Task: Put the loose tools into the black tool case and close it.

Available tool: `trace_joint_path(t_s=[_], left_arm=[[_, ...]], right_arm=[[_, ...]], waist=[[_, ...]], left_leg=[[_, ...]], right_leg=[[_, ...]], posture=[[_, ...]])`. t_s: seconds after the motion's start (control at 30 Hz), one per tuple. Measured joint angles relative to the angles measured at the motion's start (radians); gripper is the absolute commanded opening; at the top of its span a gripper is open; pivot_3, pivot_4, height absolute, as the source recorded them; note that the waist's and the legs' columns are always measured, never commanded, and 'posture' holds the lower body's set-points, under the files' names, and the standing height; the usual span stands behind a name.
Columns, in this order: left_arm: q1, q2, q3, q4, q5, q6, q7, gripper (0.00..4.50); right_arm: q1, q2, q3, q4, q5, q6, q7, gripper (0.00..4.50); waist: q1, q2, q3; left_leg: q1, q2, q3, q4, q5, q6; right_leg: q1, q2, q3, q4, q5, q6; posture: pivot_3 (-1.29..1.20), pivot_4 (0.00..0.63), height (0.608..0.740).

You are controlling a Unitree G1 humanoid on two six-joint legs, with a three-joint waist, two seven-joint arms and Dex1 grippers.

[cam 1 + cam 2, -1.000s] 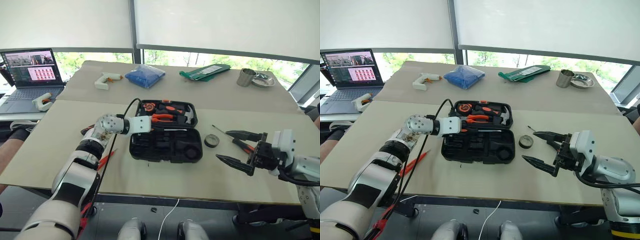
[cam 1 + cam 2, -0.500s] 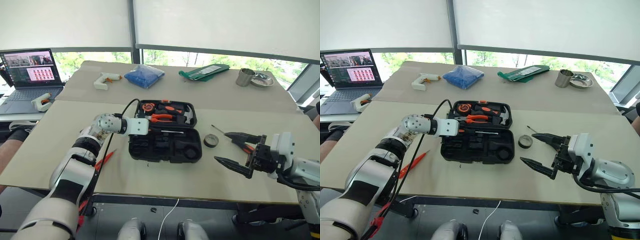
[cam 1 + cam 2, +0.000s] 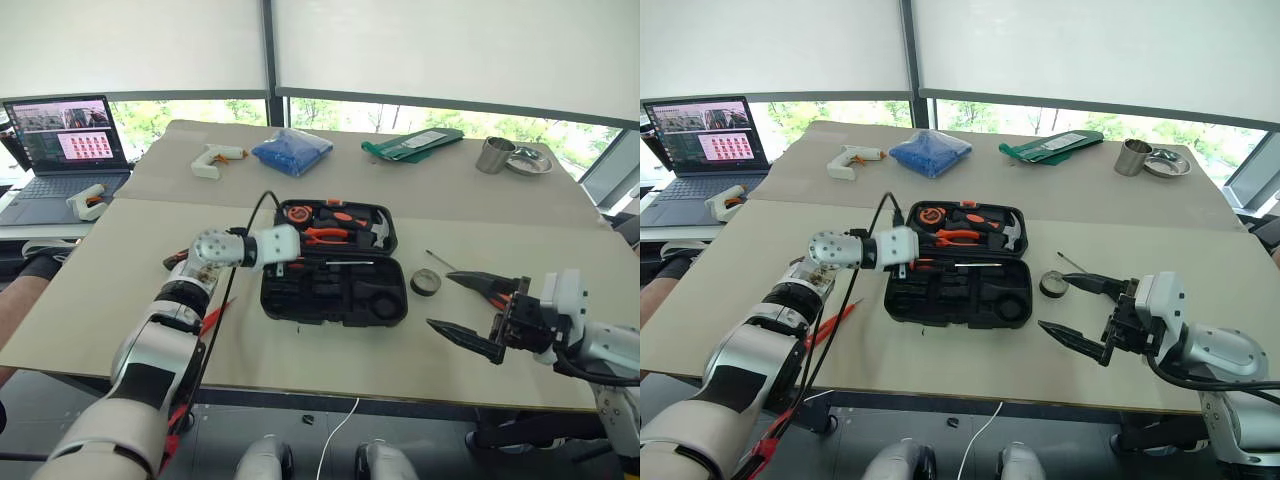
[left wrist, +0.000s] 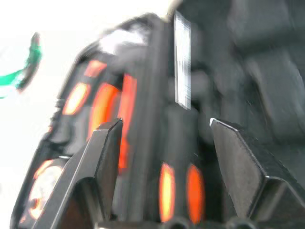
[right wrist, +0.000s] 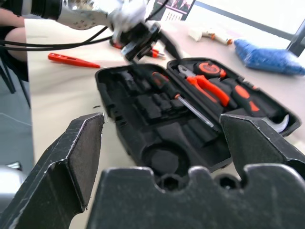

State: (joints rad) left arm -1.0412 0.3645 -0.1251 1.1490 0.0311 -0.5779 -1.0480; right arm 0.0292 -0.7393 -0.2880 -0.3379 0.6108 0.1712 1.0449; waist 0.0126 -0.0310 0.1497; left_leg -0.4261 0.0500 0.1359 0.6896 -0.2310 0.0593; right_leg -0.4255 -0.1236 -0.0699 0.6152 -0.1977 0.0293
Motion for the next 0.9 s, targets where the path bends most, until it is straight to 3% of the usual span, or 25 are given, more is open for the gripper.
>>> trace_joint_path(t_s=[0.17,0.3,0.8,0.9], left_arm=[[0.040,-0.033,0.037,-0.036,-0.039,0.150,-0.012,0.02],[0.108,-0.077,0.026,-0.057,-0.028,0.216,0.026,0.02],[0.095,-0.110,-0.038,-0.180,0.047,0.471,0.123,0.02],[0.147,-0.109,0.007,-0.219,-0.005,0.428,0.108,0.74]], right_arm=[[-0.002,0.020,0.001,-0.026,0.001,0.012,-0.032,4.50],[-0.002,0.033,0.003,-0.027,0.001,0.013,-0.053,4.50],[0.004,0.048,0.025,-0.046,0.000,0.013,-0.096,4.50],[0.040,0.048,0.010,-0.058,0.000,0.015,-0.118,4.50]], waist=[[-0.002,0.000,0.000],[-0.001,0.000,0.000],[0.010,0.002,-0.003],[0.009,0.002,-0.003]], left_leg=[[0.000,0.000,0.000,0.004,-0.001,0.001],[-0.001,0.000,-0.001,0.005,-0.001,0.001],[0.003,0.000,-0.002,0.007,-0.001,0.001],[0.001,0.000,-0.002,0.006,0.000,0.002]], right_leg=[[0.001,0.000,0.000,0.002,0.000,0.001],[0.000,0.000,0.000,0.003,0.000,0.001],[0.004,-0.003,0.000,0.003,-0.004,0.004],[0.002,-0.003,0.001,0.003,-0.002,0.003]], posture=[[0.00,0.150,0.739],[0.00,0.150,0.739],[0.00,0.150,0.739],[0.00,0.150,0.739]])
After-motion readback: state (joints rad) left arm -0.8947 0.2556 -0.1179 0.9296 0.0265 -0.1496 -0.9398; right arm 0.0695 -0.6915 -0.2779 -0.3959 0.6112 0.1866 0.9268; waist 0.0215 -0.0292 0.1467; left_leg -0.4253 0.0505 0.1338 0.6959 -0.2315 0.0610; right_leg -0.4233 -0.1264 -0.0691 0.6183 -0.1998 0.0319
